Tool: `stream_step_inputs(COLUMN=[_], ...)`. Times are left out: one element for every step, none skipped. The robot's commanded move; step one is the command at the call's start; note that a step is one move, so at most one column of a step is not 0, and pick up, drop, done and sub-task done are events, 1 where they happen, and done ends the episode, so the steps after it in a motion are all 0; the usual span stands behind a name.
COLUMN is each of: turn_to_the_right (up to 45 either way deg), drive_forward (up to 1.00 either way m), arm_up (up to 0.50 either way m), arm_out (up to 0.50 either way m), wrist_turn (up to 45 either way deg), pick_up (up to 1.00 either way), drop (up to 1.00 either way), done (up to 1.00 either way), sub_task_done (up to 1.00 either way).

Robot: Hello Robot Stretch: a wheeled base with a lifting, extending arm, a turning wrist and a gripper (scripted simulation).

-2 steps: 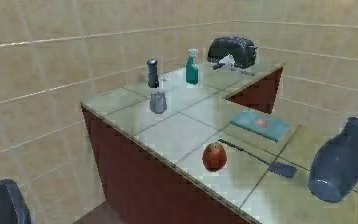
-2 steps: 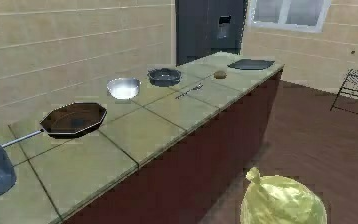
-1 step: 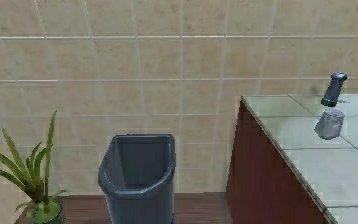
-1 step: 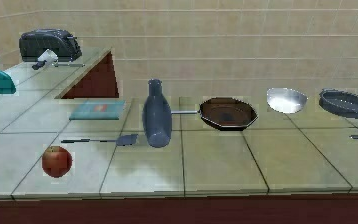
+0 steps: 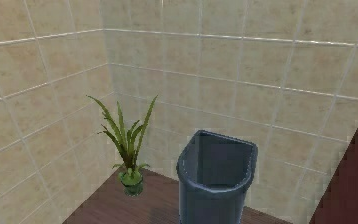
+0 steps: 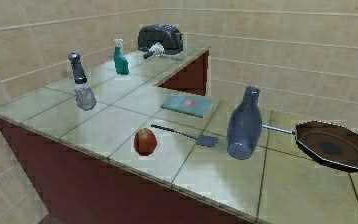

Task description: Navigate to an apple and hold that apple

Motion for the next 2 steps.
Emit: stream_step_inputs(turn_to_the_right=[0.0, 0.0], drive_forward=[0.00, 0.00], arm_up=[0.50, 0.38], arm_out=[0.00, 0.00], wrist_turn=[0.0, 0.0], pick_up=[0.00, 0.00], drop=[0.00, 0.00], done=[0.00, 0.00], sub_task_done=[0.00, 0.00])
